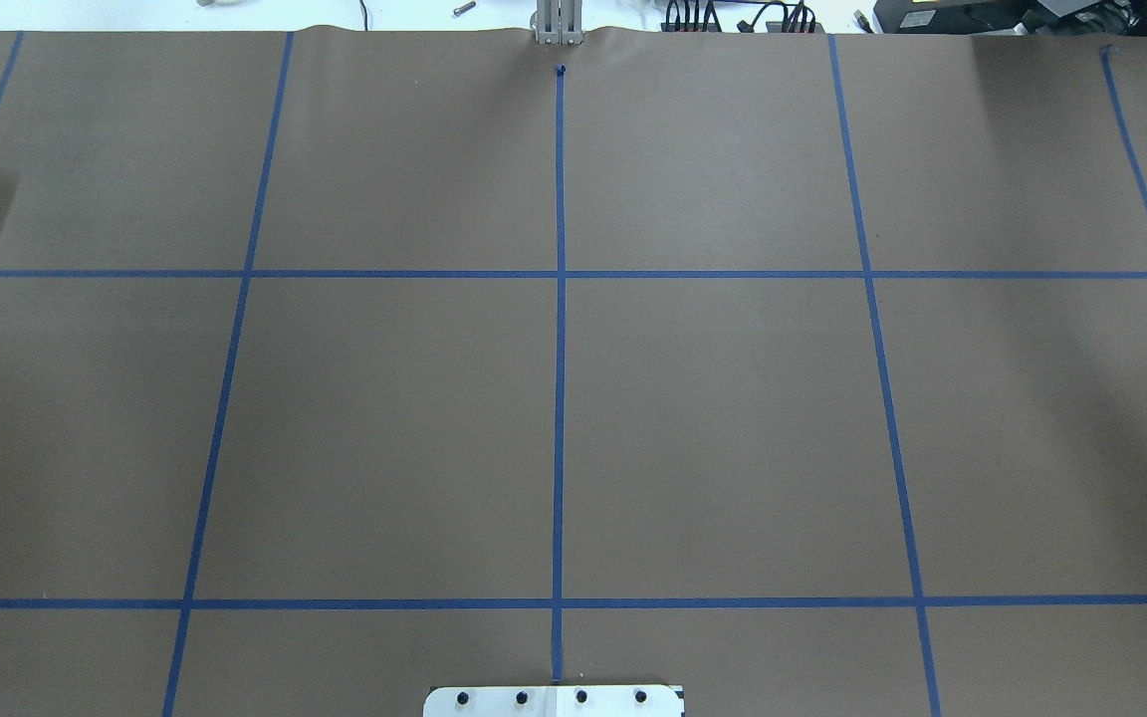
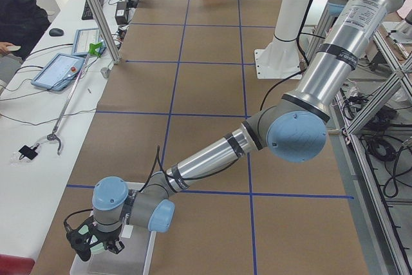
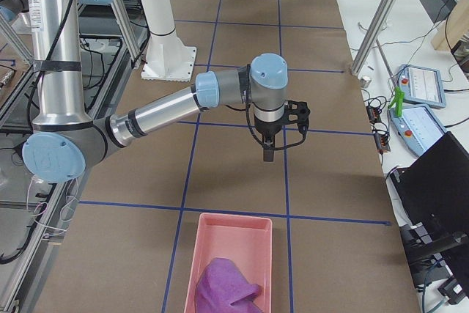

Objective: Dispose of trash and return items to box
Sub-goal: 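Lower the green bowl into the clear bin and release it with the left gripper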

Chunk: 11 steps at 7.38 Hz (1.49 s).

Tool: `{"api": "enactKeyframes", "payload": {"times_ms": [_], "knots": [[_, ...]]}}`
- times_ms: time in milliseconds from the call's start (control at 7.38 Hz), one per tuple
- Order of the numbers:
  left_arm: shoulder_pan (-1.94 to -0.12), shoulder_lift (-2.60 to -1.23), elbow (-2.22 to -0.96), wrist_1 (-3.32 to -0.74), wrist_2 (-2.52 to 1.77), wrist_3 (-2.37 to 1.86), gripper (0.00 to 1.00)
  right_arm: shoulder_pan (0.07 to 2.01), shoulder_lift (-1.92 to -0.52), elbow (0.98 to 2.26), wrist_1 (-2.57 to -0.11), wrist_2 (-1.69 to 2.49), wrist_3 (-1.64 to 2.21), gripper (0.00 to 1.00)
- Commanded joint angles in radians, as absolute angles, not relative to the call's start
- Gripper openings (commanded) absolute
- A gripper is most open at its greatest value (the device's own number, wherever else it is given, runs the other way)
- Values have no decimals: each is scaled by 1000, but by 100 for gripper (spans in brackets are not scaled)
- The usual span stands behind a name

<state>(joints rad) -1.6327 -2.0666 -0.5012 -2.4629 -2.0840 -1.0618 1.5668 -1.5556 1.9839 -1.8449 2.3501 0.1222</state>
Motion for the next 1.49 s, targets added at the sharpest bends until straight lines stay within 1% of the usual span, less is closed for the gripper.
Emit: {"api": "enactKeyframes", "payload": {"times_ms": [0, 136, 271, 542, 949, 1085, 1356], "knots": [[-1623, -2066, -499, -2474, -2072, -1071, 39, 1566, -1555, 1987, -1845, 2350, 123, 100], [-1621, -2056, -497, -2506, -2072, -1069, 76, 1566, -1555, 1990, -1845, 2349, 123, 100], [-1621, -2051, -497, -2526, -2074, -1069, 99, 1566, -1555, 1993, -1847, 2349, 123, 100], [-1623, -2049, -520, -2530, -2118, -1055, 99, 1566, -1555, 1993, -1845, 2350, 124, 100], [-1643, -2027, -668, -2508, -2278, -961, 99, 1533, -1552, 2008, -1845, 2350, 193, 100], [-1640, -2020, -748, -2467, -2296, -945, 99, 1520, -1552, 2006, -1845, 2350, 199, 100], [-1643, -1945, -1022, -2189, -2330, -757, 99, 1511, -1554, 2005, -1845, 2349, 201, 100]]}}
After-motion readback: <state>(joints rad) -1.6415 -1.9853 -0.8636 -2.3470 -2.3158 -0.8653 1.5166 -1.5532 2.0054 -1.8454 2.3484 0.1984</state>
